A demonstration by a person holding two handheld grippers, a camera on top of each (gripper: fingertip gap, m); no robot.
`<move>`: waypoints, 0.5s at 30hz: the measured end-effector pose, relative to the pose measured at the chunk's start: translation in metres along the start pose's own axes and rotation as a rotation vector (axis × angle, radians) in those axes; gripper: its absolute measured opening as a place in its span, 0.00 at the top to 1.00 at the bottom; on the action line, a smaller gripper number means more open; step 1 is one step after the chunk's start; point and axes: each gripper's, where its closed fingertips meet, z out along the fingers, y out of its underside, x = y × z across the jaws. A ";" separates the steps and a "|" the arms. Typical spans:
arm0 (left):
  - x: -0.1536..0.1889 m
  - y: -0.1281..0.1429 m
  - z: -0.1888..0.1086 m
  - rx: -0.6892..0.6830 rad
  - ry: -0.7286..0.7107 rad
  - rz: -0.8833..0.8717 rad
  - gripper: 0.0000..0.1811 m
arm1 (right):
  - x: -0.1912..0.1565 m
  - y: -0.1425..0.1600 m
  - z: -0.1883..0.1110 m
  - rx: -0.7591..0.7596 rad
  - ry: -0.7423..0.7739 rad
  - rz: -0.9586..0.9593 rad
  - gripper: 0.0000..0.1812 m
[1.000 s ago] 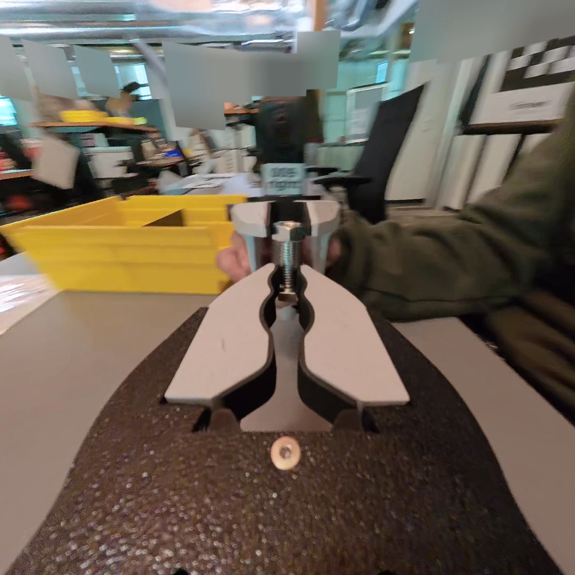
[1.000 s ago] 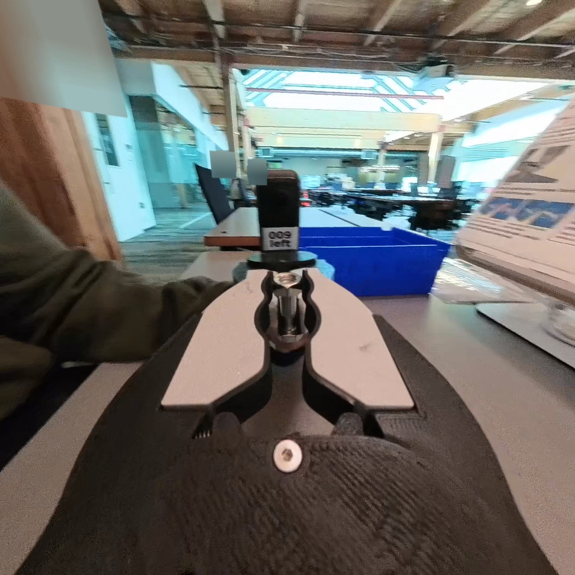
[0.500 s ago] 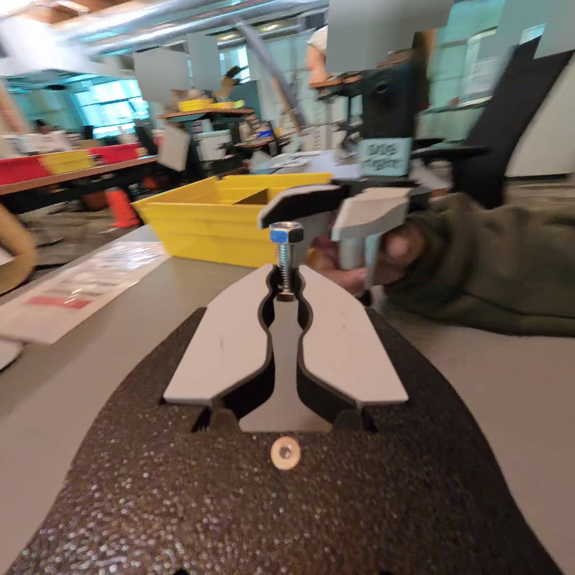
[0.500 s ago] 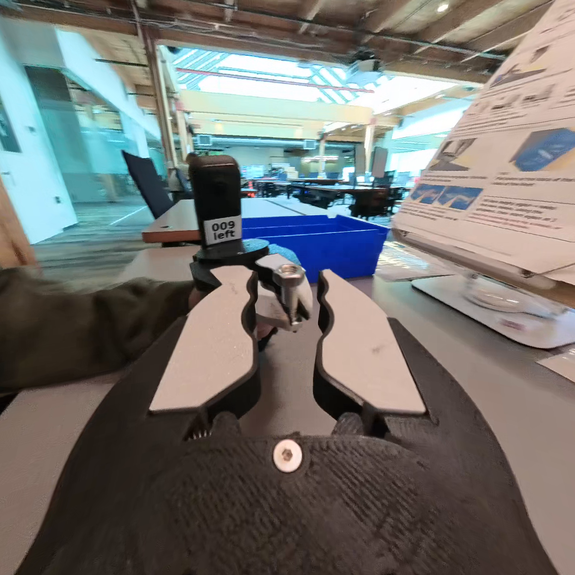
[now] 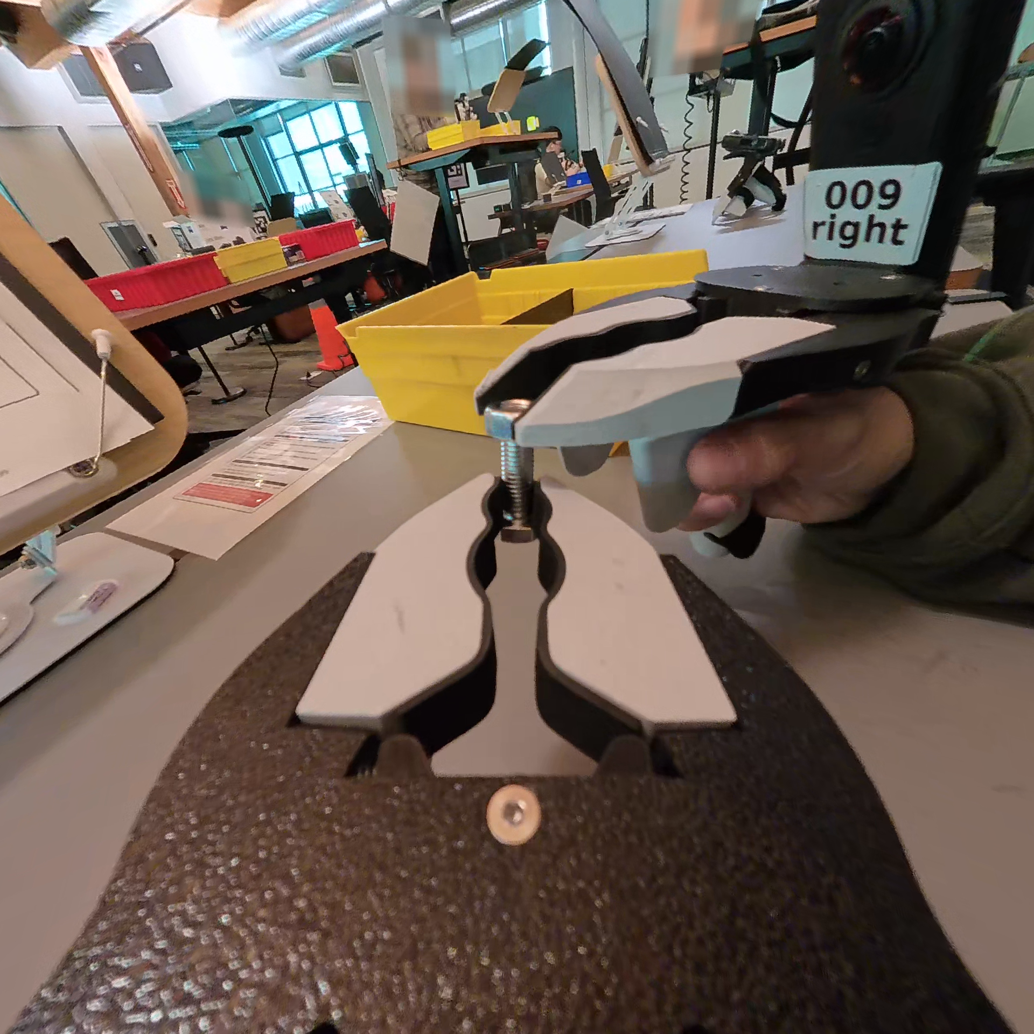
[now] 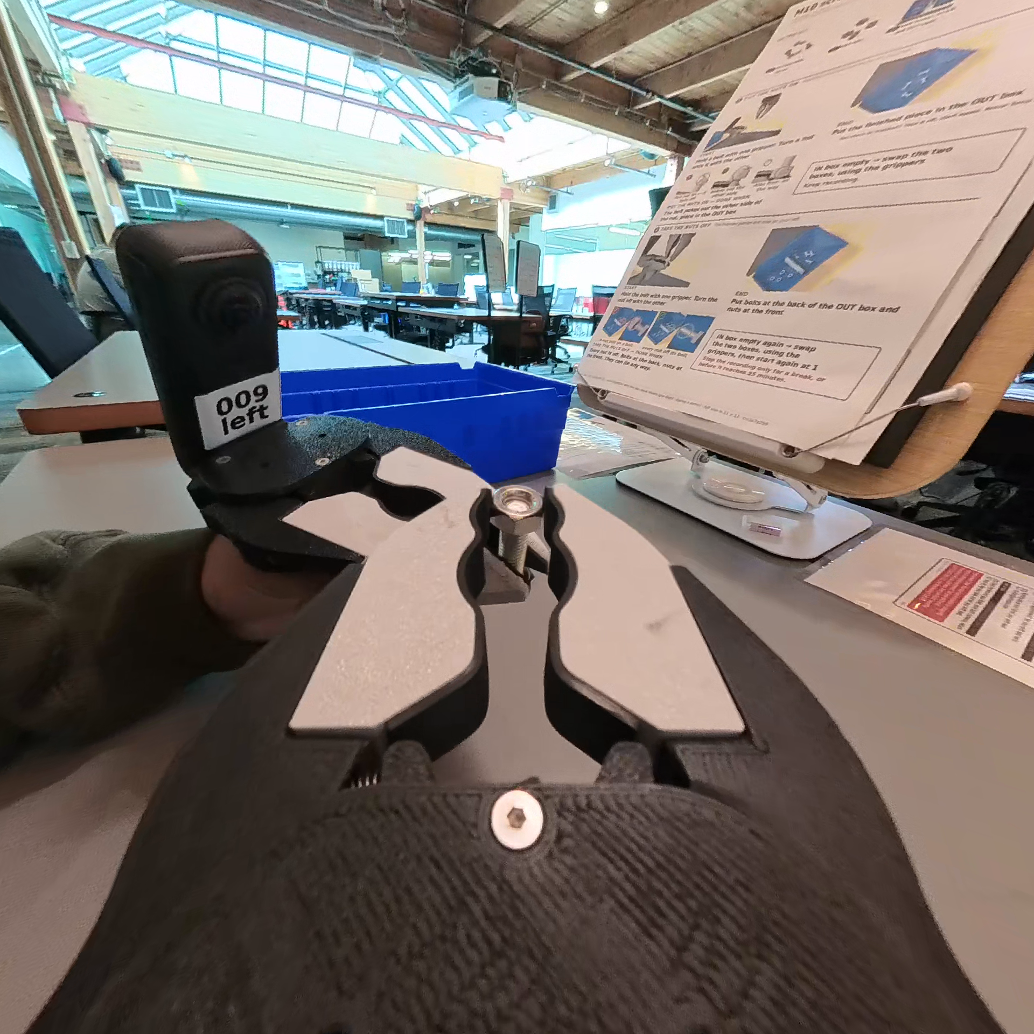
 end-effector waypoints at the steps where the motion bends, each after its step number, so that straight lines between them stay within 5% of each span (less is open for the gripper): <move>1: 0.001 0.000 0.000 0.003 0.014 -0.008 0.95 | -0.001 0.001 0.000 -0.009 -0.016 0.002 0.90; 4: 0.015 -0.008 -0.004 0.055 0.142 -0.072 0.95 | -0.007 -0.003 -0.004 0.001 -0.122 0.040 0.90; 9: 0.065 -0.030 -0.026 0.169 0.576 -0.189 0.95 | -0.047 -0.024 -0.033 0.078 -0.527 0.100 0.90; 15: 0.081 -0.036 -0.036 0.195 0.708 -0.207 0.95 | -0.067 -0.031 -0.047 0.105 -0.687 0.115 0.90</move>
